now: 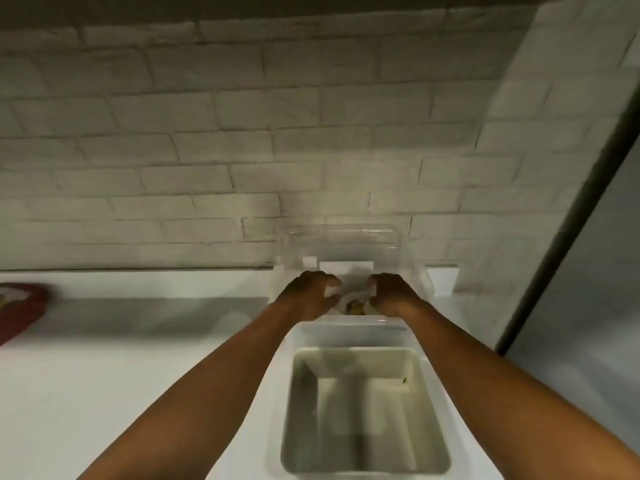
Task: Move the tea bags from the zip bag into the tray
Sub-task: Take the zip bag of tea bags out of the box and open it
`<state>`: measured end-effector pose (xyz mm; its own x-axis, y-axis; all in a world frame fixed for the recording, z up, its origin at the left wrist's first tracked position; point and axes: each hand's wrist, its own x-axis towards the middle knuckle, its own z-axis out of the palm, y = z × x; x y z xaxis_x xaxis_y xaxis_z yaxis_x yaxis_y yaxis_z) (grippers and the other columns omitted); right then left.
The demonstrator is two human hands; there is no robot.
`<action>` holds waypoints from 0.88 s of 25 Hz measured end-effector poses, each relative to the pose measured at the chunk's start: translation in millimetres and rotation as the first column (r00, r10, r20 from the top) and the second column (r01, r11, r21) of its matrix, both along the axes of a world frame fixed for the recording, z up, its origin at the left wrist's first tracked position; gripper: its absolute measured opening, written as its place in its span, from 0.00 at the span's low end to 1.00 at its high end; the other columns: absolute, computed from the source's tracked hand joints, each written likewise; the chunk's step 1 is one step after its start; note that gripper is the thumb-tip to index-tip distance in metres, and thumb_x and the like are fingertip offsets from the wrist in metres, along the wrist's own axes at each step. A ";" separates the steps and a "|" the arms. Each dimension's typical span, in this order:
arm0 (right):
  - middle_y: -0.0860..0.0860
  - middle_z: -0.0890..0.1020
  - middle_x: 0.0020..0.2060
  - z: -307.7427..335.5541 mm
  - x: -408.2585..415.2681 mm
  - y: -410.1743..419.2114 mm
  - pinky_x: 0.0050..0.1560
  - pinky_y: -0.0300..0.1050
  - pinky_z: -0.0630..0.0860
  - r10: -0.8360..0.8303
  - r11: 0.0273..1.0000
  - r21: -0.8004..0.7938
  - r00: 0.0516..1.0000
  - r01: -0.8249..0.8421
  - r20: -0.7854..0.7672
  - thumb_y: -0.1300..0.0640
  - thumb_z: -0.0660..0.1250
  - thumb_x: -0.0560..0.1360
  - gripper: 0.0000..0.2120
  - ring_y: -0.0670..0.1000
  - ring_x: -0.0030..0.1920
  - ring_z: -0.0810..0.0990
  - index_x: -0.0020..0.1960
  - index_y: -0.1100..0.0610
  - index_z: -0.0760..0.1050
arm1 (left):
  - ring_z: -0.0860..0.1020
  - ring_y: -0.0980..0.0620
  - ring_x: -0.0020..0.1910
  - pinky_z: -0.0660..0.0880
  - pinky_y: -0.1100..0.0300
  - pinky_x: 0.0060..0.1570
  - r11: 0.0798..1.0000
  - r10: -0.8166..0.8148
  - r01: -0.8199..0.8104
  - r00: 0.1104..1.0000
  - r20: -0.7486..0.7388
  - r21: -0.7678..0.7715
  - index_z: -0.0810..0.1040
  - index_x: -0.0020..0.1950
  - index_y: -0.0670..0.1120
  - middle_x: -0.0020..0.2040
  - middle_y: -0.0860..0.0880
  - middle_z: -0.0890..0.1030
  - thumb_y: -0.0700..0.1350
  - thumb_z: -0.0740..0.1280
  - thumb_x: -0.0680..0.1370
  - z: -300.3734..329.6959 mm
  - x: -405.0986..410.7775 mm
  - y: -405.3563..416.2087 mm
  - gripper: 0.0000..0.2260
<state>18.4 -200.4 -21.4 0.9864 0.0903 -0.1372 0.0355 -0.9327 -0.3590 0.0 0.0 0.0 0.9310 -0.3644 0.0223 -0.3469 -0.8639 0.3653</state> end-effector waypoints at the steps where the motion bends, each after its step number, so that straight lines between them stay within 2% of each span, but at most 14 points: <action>1: 0.56 0.77 0.64 -3.9 5.5 0.6 0.61 0.47 0.76 0.027 0.999 -0.022 0.998 -0.029 -0.053 0.55 0.68 0.76 0.24 0.56 0.61 0.77 0.70 0.57 0.70 | 0.76 0.48 0.64 0.73 0.53 0.65 1.000 0.005 -0.006 0.998 -0.061 -0.007 0.75 0.69 0.51 0.68 0.49 0.76 0.53 0.67 0.79 -2.3 8.0 -6.0 0.19; 4: 0.55 0.76 0.66 -14.0 20.4 1.1 0.63 0.48 0.74 0.082 0.991 -0.086 0.982 -0.098 -0.171 0.47 0.68 0.76 0.28 0.56 0.64 0.76 0.72 0.56 0.68 | 0.75 0.47 0.65 0.73 0.55 0.64 0.989 0.032 0.000 0.976 -0.215 0.145 0.72 0.71 0.49 0.69 0.48 0.76 0.54 0.71 0.76 -6.6 25.0 -26.0 0.26; 7: 0.57 0.72 0.70 -31.8 39.5 -3.4 0.68 0.51 0.69 0.008 0.998 -0.056 0.965 -0.024 -0.264 0.42 0.62 0.79 0.30 0.58 0.69 0.71 0.75 0.56 0.64 | 0.75 0.45 0.65 0.73 0.51 0.63 0.970 0.104 -0.019 0.933 -0.345 0.241 0.67 0.74 0.50 0.69 0.46 0.75 0.60 0.68 0.76 -36.1 46.3 -38.6 0.30; 10: 0.56 0.71 0.71 -45.0 48.1 -10.1 0.69 0.52 0.66 -0.058 0.998 0.006 0.926 0.065 -0.372 0.45 0.58 0.82 0.25 0.58 0.70 0.70 0.75 0.55 0.66 | 0.72 0.42 0.68 0.71 0.47 0.67 0.955 0.197 -0.087 0.901 -0.386 0.284 0.64 0.76 0.49 0.72 0.43 0.72 0.54 0.67 0.79 -54.2 57.3 -44.4 0.28; 13: 0.57 0.73 0.69 -54.7 51.4 -13.3 0.68 0.50 0.68 -0.024 1.000 -0.016 0.939 0.020 -0.343 0.51 0.60 0.82 0.21 0.58 0.68 0.72 0.73 0.57 0.68 | 0.70 0.42 0.72 0.68 0.49 0.70 0.956 0.199 -0.080 0.885 -0.422 0.283 0.66 0.76 0.46 0.74 0.43 0.70 0.47 0.65 0.81 -67.5 64.3 -47.4 0.24; 15: 0.58 0.76 0.65 -54.1 51.8 -12.2 0.65 0.51 0.73 0.000 0.997 -0.080 0.964 -0.023 -0.268 0.57 0.63 0.79 0.18 0.59 0.64 0.76 0.68 0.59 0.72 | 0.74 0.42 0.66 0.73 0.51 0.64 0.956 0.177 -0.062 0.902 -0.394 0.287 0.71 0.72 0.45 0.69 0.43 0.75 0.49 0.67 0.79 -67.9 66.9 -45.8 0.22; 17: 0.57 0.79 0.59 -49.6 50.9 -12.7 0.61 0.53 0.76 -0.001 0.993 -0.117 0.986 -0.018 -0.165 0.56 0.66 0.77 0.16 0.58 0.59 0.79 0.63 0.59 0.74 | 0.78 0.43 0.59 0.75 0.54 0.56 0.960 0.150 -0.060 0.935 -0.320 0.275 0.74 0.66 0.44 0.63 0.44 0.79 0.52 0.68 0.78 -64.0 72.3 -44.8 0.20; 20: 0.55 0.80 0.53 -31.9 47.9 -8.9 0.57 0.54 0.78 -0.049 0.998 -0.040 0.999 0.049 -0.002 0.50 0.68 0.75 0.16 0.57 0.54 0.80 0.59 0.57 0.74 | 0.79 0.44 0.57 0.76 0.53 0.57 0.970 0.185 -0.157 0.973 -0.141 0.187 0.78 0.61 0.43 0.59 0.44 0.80 0.49 0.62 0.81 -44.8 77.0 -38.4 0.14; 22: 0.55 0.80 0.52 -18.9 44.2 -3.2 0.52 0.51 0.78 -0.084 0.996 0.017 0.991 0.083 0.108 0.53 0.66 0.75 0.14 0.57 0.52 0.80 0.58 0.56 0.74 | 0.79 0.42 0.57 0.76 0.54 0.55 0.973 0.196 -0.196 0.980 0.005 0.122 0.79 0.57 0.43 0.59 0.44 0.81 0.45 0.59 0.82 -31.9 78.8 -32.2 0.12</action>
